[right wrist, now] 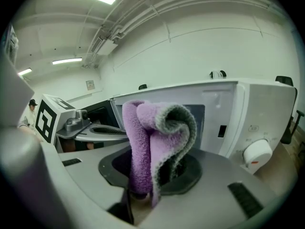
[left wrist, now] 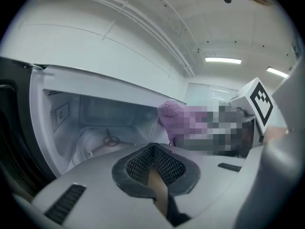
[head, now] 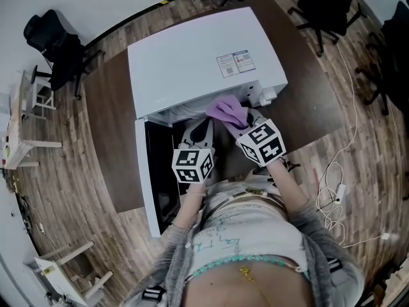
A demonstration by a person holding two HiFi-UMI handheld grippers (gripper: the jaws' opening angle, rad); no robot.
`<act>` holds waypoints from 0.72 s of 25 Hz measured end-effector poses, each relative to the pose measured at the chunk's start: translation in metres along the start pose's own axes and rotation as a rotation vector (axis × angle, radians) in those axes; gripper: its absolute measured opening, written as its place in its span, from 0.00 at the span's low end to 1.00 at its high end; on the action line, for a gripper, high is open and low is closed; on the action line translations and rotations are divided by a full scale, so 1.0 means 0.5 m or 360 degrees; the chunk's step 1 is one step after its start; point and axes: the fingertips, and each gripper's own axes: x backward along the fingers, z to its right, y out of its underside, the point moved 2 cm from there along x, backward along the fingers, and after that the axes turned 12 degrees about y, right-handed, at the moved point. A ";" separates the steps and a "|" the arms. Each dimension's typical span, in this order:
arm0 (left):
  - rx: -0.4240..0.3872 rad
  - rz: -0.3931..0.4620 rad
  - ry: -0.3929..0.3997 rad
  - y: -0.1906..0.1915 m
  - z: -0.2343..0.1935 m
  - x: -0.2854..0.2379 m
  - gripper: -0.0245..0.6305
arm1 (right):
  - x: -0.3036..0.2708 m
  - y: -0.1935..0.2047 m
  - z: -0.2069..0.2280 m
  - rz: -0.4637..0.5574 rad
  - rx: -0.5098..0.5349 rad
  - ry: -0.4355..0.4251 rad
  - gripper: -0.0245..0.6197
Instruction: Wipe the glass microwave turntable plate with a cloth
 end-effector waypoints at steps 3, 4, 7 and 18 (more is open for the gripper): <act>-0.0007 0.0026 0.0030 -0.015 0.008 -0.001 0.06 | 0.013 -0.013 0.004 0.0041 -0.0014 0.0000 0.23; -0.0003 0.0035 0.0041 -0.020 0.011 -0.001 0.05 | 0.018 -0.016 0.006 0.0052 -0.0020 0.0007 0.23; -0.0018 0.0049 0.0068 -0.034 0.020 0.003 0.06 | 0.032 -0.020 0.008 0.0074 -0.0036 0.0033 0.23; -0.0119 0.0160 0.0123 -0.116 0.039 0.026 0.06 | 0.069 -0.065 -0.008 0.0194 -0.0056 0.0063 0.23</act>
